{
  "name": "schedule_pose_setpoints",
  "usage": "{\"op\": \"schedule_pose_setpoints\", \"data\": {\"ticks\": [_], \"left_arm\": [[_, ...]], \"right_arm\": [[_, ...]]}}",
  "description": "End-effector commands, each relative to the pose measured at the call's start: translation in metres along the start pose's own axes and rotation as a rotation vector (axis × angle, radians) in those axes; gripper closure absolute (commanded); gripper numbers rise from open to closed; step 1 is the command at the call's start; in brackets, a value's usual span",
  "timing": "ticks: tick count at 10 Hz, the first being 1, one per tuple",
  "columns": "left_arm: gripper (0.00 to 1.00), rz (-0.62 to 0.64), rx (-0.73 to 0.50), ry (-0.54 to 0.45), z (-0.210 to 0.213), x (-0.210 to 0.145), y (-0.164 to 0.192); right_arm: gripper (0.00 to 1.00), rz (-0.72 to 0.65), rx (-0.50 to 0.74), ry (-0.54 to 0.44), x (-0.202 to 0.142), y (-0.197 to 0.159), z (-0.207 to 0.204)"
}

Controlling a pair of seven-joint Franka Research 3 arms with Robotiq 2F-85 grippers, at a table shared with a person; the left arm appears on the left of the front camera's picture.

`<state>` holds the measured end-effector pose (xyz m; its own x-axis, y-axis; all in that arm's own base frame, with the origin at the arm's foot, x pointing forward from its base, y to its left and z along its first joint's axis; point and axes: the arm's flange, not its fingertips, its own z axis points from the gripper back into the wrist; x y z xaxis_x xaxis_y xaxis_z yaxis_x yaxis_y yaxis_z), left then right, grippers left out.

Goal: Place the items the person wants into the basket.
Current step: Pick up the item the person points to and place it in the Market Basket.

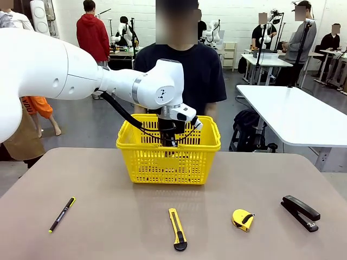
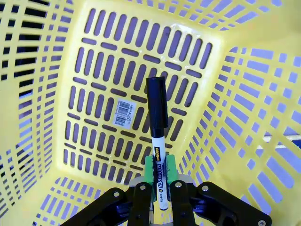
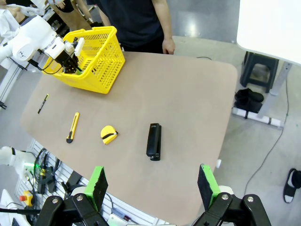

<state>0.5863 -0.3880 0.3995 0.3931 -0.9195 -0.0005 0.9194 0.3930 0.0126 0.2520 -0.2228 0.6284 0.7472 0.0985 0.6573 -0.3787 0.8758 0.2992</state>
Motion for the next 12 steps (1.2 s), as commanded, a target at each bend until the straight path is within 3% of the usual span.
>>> {"op": "schedule_pose_setpoints", "data": {"ticks": [1,8,9,10,11,12], "left_arm": [[0.89,0.089,-0.035,0.0,-0.007,0.0,0.003],[0.89,0.173,-0.018,-0.039,-0.012,-0.002,0.013],[0.3,0.181,-0.011,-0.049,-0.01,-0.002,0.013],[0.29,0.185,-0.004,-0.058,-0.009,-0.003,0.013],[0.0,0.187,0.0,-0.063,-0.008,-0.003,0.013],[0.0,0.191,0.003,-0.069,-0.007,-0.004,0.014]], "right_arm": [[0.0,0.009,0.011,-0.002,-0.001,0.0,0.0],[0.0,0.009,0.011,-0.002,-0.001,0.0,0.0],[0.0,0.009,0.011,-0.002,-0.001,0.0,0.0],[0.0,0.009,0.011,-0.002,-0.001,0.0,0.0],[0.0,0.009,0.011,-0.002,-0.001,0.0,0.0],[0.0,0.009,0.011,-0.002,-0.001,0.0,0.0]]}}
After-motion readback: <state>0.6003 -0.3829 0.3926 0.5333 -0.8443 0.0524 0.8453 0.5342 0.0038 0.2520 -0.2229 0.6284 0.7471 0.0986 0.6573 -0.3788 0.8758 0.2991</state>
